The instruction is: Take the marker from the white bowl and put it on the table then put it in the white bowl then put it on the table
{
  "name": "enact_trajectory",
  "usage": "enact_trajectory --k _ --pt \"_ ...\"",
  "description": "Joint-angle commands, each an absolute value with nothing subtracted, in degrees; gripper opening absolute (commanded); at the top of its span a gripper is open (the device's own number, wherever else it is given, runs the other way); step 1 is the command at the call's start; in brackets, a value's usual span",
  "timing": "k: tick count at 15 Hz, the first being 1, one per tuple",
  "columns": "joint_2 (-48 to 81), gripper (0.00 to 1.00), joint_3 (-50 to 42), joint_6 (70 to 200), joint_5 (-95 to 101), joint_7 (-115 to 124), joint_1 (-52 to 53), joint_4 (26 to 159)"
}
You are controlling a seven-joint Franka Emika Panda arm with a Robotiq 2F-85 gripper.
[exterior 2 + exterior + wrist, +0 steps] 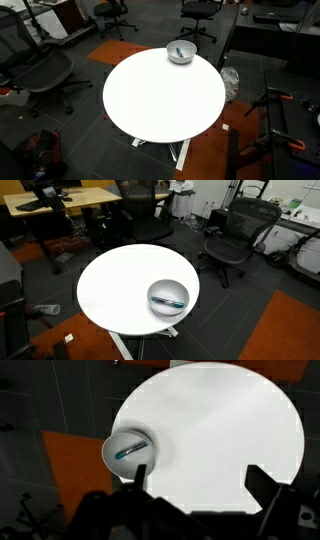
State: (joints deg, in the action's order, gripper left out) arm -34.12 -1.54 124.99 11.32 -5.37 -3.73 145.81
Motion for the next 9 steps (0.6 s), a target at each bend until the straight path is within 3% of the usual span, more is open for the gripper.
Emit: enact_trajectory --k 1,9 --pt "-28.64 1.00 -1.70 127.60 11.56 -2.97 -4.41 143.51" --pt "-14.60 1.00 -2.76 133.79 10.57 6.14 -7.17 137.73"
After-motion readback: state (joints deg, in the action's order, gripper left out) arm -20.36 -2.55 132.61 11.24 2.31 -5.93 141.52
